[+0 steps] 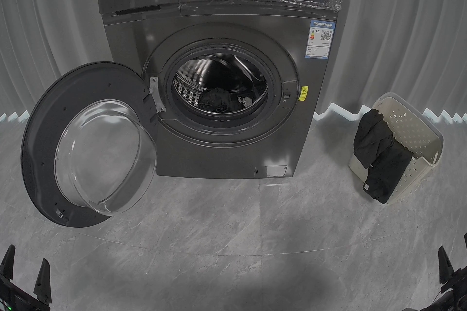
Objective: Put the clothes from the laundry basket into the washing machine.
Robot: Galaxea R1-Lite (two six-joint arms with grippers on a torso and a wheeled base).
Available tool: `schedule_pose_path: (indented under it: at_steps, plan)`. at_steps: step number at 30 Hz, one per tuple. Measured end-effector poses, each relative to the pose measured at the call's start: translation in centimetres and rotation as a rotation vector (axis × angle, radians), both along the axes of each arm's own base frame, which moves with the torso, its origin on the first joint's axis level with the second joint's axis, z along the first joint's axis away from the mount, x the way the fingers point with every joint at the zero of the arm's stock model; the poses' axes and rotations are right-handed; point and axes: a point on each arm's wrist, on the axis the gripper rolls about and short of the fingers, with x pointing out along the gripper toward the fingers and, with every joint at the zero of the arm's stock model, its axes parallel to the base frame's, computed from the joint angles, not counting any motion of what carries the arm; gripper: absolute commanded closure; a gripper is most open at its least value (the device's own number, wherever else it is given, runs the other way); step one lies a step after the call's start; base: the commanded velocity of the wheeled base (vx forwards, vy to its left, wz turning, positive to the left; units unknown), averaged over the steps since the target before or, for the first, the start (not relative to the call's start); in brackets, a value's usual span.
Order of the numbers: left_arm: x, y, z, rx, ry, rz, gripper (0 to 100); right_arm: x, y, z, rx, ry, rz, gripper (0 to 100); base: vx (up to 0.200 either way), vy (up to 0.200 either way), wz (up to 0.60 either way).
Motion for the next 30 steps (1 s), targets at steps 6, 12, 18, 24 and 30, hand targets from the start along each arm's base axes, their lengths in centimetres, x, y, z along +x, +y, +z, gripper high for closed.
schedule_pose_path:
  at_steps: [6, 12, 18, 24, 30]
  plan:
    - [0.00, 0.01, -0.03, 0.004, 0.003, 0.005, 0, -0.09, -0.23, -0.01, -0.008, -0.006, -0.090, 0, 0.000, -0.200, 0.00]
    - [0.01, -0.02, -0.08, 0.027, 0.010, -0.010, 0, -0.07, -0.01, -0.08, 0.021, -0.005, 0.014, 0, 0.000, -0.200, 0.00]
    - [0.01, -0.04, -0.09, 0.033, 0.011, -0.017, 0, -0.08, 0.00, 0.03, 0.020, -0.016, 0.022, 0, 0.000, -0.200, 0.00]
    - [0.01, -0.05, -0.08, 0.032, 0.010, -0.020, 0, -0.08, 0.00, 0.03, 0.020, -0.016, 0.024, 0, 0.000, -0.133, 0.00]
    - [0.02, -0.03, -0.07, 0.027, 0.010, -0.012, 0, -0.08, -0.01, 0.02, 0.021, -0.015, 0.025, 0, 0.067, 0.000, 0.00]
